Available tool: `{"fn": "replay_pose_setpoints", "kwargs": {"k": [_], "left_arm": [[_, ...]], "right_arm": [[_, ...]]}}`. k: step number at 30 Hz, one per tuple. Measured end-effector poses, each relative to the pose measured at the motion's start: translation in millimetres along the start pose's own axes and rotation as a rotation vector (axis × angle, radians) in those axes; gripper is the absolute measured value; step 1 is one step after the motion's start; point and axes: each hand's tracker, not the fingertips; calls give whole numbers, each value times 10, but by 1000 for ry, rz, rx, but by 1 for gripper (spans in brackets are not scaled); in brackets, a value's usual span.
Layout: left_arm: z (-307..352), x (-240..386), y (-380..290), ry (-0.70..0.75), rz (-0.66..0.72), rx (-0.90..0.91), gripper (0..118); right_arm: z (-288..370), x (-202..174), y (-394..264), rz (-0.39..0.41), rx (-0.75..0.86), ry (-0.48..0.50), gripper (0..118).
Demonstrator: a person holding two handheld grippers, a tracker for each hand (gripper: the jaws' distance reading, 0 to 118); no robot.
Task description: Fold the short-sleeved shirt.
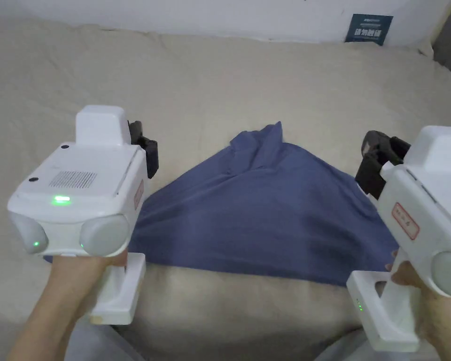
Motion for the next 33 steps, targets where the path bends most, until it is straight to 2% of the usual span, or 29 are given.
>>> {"fn": "replay_pose_setpoints", "kwargs": {"k": [1,2,3,4,5,7,12,17,19,20,21,23,25,26,27,28,29,30,33], "left_arm": [[-81,-101,40,-5,-10,-92,26],[-164,-196,64,-6,-1,-172,48],[-240,-304,74,-13,21,-257,81],[-312,-435,44,-31,57,-298,102],[-369,-547,-2,-44,71,-338,118],[-428,-785,-120,-79,116,-372,118],[-650,-1260,-676,77,193,-626,118],[-771,-1417,-1158,156,176,-791,118],[-823,-1459,-1250,168,209,-805,111],[-841,-1476,-1283,168,218,-803,102],[-857,-1487,-1311,172,225,-800,83],[-924,-1479,-1354,178,225,-809,55],[-937,-1453,-1384,98,291,-828,46],[-927,-1421,-1368,144,256,-819,33],[-934,-1414,-1338,126,236,-819,18],[-918,-1414,-1311,95,244,-807,10],[-902,-1406,-1281,82,279,-794,10],[-881,-1380,-1231,84,316,-798,4],[-817,-1286,-1122,93,201,-740,4]], "right_arm": [[-7,11,-9,3,-3,0,1],[-2,-8,1,4,-6,0,1],[-9,-12,-6,4,-8,-2,1],[-25,-7,-16,4,-14,-2,1],[-41,-2,-27,4,-20,0,1],[-66,-26,-34,0,-31,1,1],[-183,-91,-101,17,-74,7,1],[-279,-184,-169,34,-115,16,1],[-309,-211,-182,39,-128,20,1],[-319,-226,-190,41,-132,21,1],[-330,-241,-198,45,-136,22,1],[-353,-248,-205,47,-144,22,1],[-376,-264,-218,44,-153,22,1],[-382,-262,-220,43,-156,21,1],[-385,-259,-221,43,-159,20,1],[-391,-260,-221,43,-160,18,1],[-400,-261,-217,43,-164,19,1],[-411,-248,-205,42,-169,19,1],[-485,-205,-130,42,-181,24,1]]}}
